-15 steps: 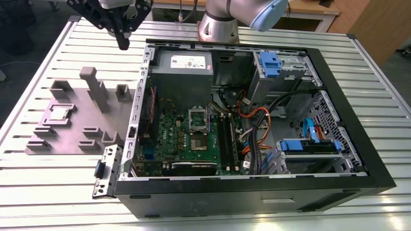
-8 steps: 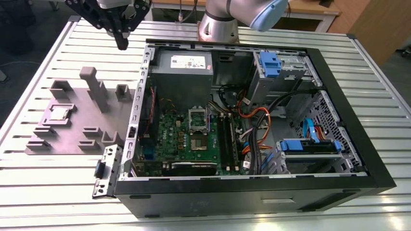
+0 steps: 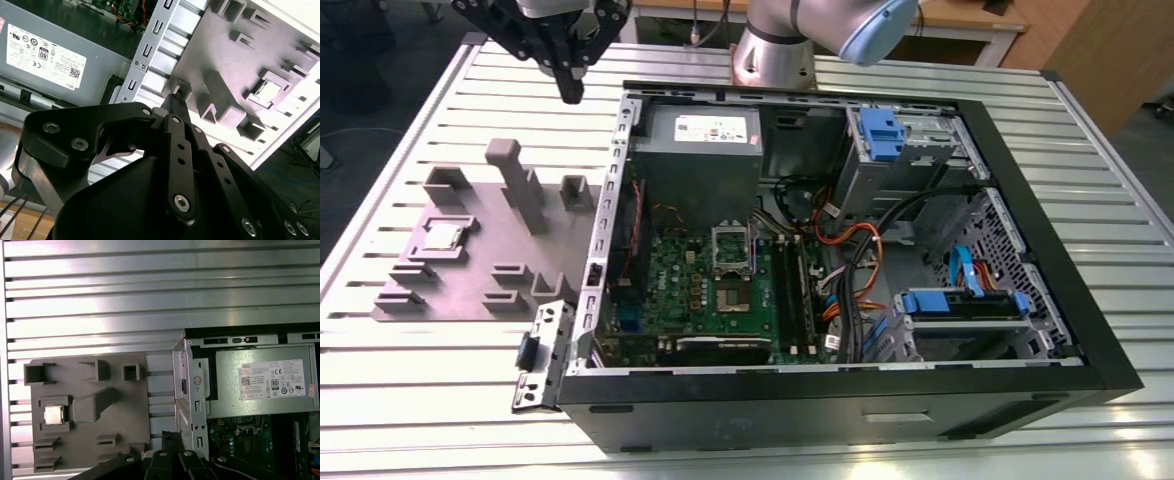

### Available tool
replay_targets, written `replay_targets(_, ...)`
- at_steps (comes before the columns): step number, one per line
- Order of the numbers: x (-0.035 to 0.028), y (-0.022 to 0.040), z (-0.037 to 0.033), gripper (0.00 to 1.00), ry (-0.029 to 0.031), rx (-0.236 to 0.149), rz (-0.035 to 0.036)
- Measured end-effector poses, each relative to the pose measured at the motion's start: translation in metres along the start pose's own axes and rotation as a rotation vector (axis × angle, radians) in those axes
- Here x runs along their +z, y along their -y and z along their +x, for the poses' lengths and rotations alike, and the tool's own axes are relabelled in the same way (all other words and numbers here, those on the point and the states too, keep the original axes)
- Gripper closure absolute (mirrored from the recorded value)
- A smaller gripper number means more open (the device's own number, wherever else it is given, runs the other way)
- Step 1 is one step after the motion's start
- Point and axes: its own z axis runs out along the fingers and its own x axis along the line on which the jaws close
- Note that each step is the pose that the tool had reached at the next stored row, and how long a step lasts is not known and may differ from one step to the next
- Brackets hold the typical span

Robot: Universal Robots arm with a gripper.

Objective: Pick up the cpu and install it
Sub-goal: 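Reach for the cpu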

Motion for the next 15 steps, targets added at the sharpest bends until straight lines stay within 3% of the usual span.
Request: replay_targets(15,-0.0001,0.0003,0.0039,0.89,0.0000,0.000,0.0000)
